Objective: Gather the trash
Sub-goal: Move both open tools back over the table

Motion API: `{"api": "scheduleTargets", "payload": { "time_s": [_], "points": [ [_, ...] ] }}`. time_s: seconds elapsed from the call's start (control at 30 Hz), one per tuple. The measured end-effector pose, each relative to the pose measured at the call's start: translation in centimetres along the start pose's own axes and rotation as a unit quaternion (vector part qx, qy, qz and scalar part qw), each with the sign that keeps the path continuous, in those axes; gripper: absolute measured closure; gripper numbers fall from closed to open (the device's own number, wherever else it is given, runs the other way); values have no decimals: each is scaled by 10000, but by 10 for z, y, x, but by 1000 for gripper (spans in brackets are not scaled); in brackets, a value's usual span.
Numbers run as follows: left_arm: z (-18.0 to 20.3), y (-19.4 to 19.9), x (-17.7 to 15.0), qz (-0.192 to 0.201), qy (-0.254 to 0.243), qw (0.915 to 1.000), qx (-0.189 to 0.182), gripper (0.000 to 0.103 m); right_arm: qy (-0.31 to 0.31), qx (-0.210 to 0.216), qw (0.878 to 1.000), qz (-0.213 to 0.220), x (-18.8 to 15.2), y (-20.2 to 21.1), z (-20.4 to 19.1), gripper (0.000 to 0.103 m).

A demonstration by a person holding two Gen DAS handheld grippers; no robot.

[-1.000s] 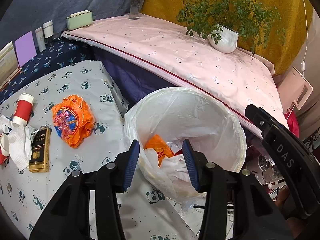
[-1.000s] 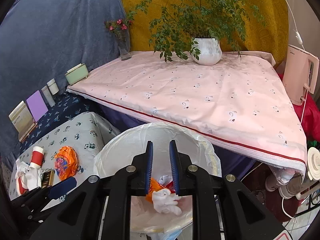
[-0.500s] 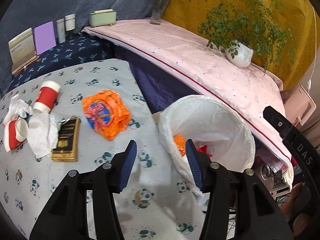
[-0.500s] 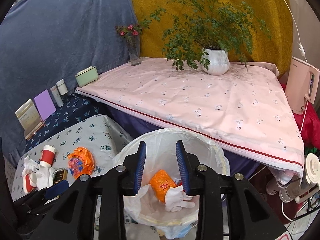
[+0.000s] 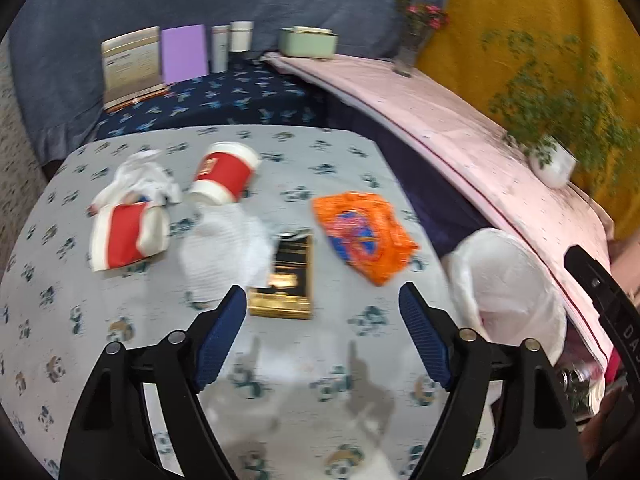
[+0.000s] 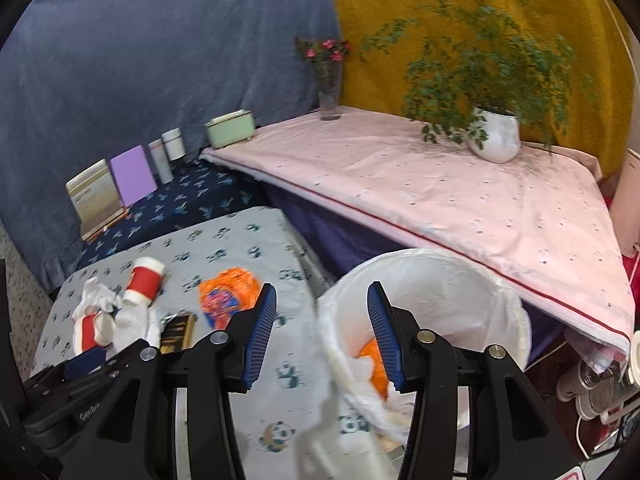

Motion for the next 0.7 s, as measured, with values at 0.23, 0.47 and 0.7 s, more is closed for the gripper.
{"api": "scheduleTargets", "payload": {
  "time_s": [0.23,0.47,0.7],
  "points": [
    [-80,5,0,29,445,9961,765,18,303,425,9984,-203,-17,-9,-59,49],
    [-138,5,-2,-1,713,9905,1178,10,624,817,9938,-416,-37,-22,-119,40],
    [-171,-11,0,-133,941,9880,1216,9,912,1095,9874,-685,-56,-42,-165,35]
  ]
}}
Point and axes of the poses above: each gripper's, at about its wrist camera, not at the fingertips, and y roughly against the way its jaws point, z to its right, x to its top, the point moved 2 cm from there along -y, roughly the way its jaws point, and after that the axes turned 11 degrees about z, right-handed, at the moved point
